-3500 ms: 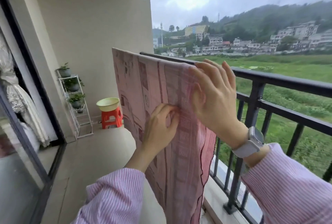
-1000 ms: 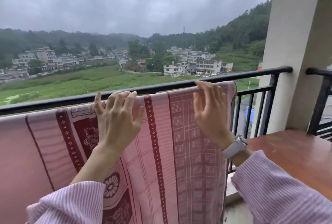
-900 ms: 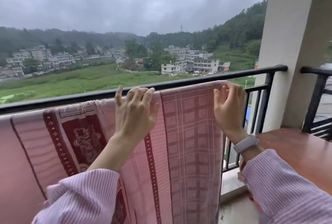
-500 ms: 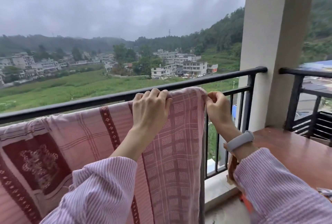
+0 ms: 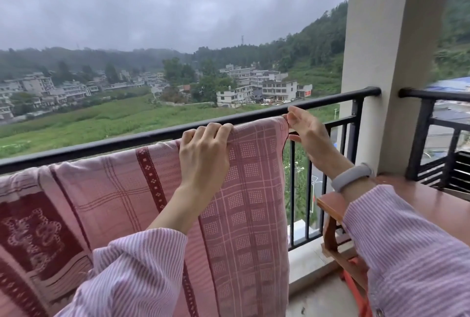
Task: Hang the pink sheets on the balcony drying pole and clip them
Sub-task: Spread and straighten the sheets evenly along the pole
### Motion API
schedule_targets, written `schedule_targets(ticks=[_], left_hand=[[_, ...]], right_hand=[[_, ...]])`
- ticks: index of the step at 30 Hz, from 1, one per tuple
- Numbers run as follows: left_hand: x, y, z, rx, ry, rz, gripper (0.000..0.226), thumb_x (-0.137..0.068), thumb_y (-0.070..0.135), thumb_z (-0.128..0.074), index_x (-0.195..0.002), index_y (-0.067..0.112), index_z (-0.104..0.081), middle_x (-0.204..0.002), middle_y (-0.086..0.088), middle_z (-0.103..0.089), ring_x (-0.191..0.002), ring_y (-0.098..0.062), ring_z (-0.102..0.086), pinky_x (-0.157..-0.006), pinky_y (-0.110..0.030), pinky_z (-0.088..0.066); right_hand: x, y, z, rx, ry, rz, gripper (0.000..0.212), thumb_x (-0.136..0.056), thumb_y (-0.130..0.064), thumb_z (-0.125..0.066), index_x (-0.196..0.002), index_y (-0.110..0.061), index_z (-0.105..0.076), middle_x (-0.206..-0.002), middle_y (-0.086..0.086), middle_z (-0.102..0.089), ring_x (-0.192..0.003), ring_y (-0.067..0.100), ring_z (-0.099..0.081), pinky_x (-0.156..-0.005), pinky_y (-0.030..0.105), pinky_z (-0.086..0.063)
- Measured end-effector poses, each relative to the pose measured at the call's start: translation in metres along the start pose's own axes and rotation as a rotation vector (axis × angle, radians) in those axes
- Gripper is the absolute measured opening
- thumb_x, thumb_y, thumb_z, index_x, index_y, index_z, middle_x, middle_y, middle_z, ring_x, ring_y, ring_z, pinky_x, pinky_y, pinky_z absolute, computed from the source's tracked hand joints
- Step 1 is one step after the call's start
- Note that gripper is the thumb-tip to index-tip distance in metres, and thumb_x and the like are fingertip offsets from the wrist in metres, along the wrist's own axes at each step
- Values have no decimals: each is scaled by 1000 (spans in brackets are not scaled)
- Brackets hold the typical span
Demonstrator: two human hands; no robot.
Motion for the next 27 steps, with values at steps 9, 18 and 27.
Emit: schedule_targets(ticks=[9, 18, 27], left_hand=[[-2, 0, 3, 34, -98, 17, 36, -76, 16, -70, -111, 12, -60, -101, -6, -68, -93, -28, -62, -87, -42, -43], [-1, -13, 10, -39, -160, -1, 37, -76, 25, -71, -109, 11, -62, -97, -8, -69, -88, -29, -64, -80, -42, -46], [38, -89, 61, -226, -128, 24, 37, -88, 40, -44, -106, 12, -60, -89, -4, -67, -80, -26, -62, -77, -38, -45]], right_hand=[[-22, -6, -7, 9, 39, 44, 14, -90, -15, -53, -76, -14, -55, -75, 3, -57, -74, 17, -53, -73, 30, -48], [1, -22, 0, 349, 273, 302, 20, -91, -12, -49, -108, -6, -55, -107, 7, -58, -101, 16, -51, -90, 17, -40], [62, -53, -146, 883, 19, 775, 39, -87, -22, -38, -121, -8, -52, -117, 8, -58, -115, 23, -50, -113, 43, -14]])
Point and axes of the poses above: each hand's wrist, its own x-axis away from the middle knuckle, its own z-axis out of the back of the hand, y = z × x, the point moved 6 cm from there along -x, towards the middle knuckle
